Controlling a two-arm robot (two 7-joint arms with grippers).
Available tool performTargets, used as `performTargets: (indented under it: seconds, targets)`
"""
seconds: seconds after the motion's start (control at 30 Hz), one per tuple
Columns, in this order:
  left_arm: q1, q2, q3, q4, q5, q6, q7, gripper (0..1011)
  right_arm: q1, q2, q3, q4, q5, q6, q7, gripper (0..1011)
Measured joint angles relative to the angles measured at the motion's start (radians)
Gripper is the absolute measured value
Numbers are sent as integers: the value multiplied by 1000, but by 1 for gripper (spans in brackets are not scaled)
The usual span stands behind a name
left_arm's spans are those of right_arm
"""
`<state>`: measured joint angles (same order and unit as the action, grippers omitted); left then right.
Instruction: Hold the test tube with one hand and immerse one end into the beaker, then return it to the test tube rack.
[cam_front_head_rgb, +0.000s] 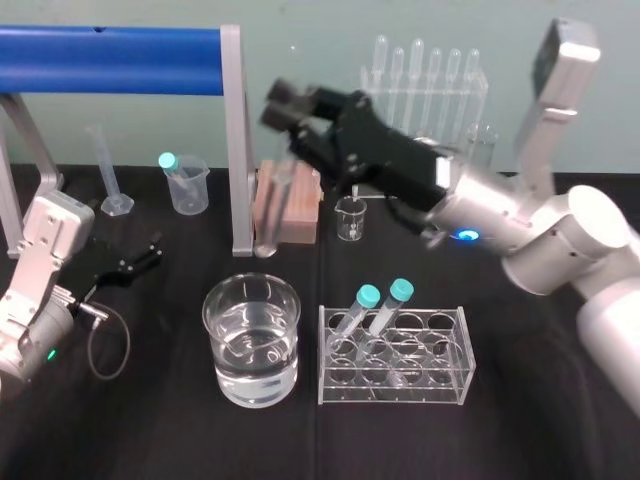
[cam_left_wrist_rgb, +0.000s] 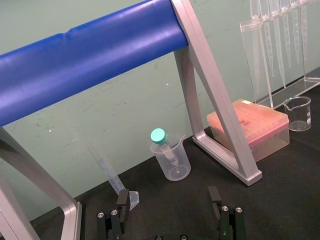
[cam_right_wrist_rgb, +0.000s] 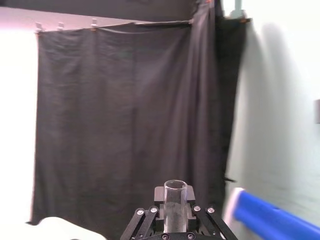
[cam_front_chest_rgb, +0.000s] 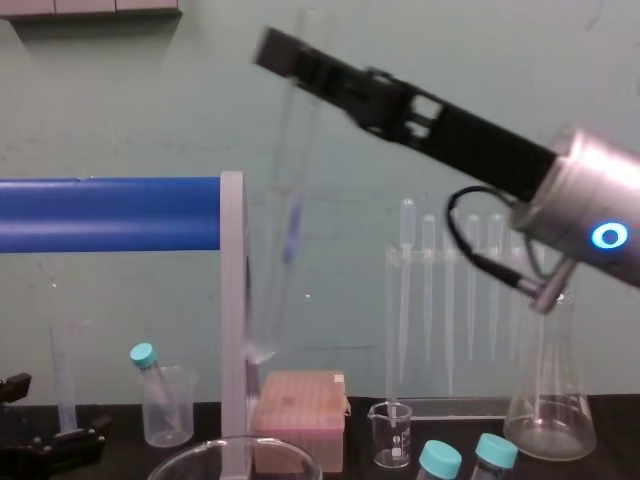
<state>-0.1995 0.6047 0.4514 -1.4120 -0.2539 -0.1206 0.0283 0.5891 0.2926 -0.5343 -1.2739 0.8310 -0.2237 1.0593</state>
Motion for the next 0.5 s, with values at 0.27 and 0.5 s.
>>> performTargets:
  seconds: [0.27, 0.5]
  targets:
    - [0, 0, 0, 0, 0, 0, 0, 1000, 15, -15, -70, 27, 4, 34, 32, 226]
    - [0, 0, 0, 0, 0, 0, 0, 1000, 41, -21, -126, 94, -37, 32, 24, 226]
